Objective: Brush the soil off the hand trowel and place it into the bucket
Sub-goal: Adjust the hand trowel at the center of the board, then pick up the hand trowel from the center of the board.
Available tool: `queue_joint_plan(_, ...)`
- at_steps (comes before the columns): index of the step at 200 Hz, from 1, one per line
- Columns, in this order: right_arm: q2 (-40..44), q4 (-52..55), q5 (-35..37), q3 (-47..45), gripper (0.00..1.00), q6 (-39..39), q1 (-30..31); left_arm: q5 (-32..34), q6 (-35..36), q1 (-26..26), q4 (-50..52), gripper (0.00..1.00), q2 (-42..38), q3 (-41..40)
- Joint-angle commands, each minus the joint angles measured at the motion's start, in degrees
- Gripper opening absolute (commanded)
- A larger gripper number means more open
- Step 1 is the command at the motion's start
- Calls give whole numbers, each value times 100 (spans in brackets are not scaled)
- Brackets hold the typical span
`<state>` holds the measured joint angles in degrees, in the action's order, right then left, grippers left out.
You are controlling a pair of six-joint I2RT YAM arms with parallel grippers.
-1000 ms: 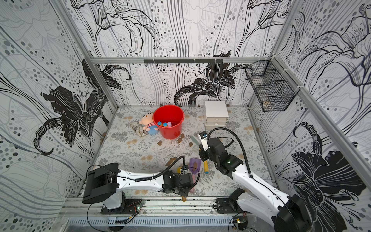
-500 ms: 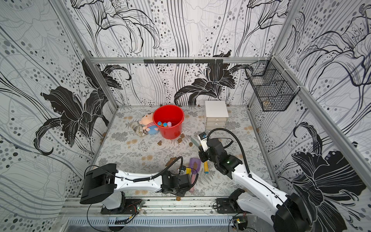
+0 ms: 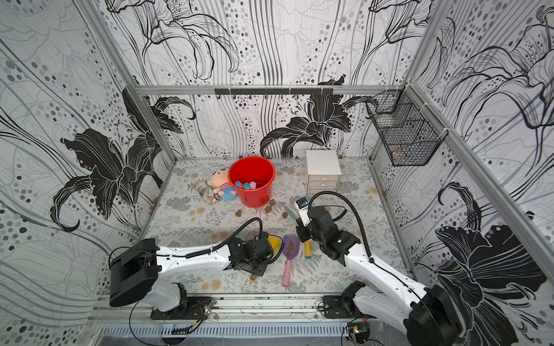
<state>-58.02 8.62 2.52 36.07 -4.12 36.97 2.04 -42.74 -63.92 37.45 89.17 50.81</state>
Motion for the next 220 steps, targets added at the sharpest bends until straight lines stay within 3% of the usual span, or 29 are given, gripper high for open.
queue_joint_plan(1, 70, -28, -50, 52, 0, -144, -23, -34, 520, 27, 17, 28, -65, -39)
queue_joint_plan(55, -25, -4, -141, 190, 0, -167, -24, -90, 635, 73, -270, 31, -44, -264)
queue_joint_plan(87, -70, 0, -156, 215, 0, -167, -25, -160, 398, 57, -628, 42, -331, -627)
queue_joint_plan(123, -150, -70, -185, 171, 0, -203, -24, -63, 2, -320, -1001, 51, -525, -992)
queue_joint_plan(181, -149, -59, -235, 145, 0, -234, -25, 208, -339, -602, -1180, 48, -503, -1350)
queue_joint_plan(220, -121, -49, -243, 84, 0, -267, -24, 471, -419, -604, -1373, 40, -817, -1615)
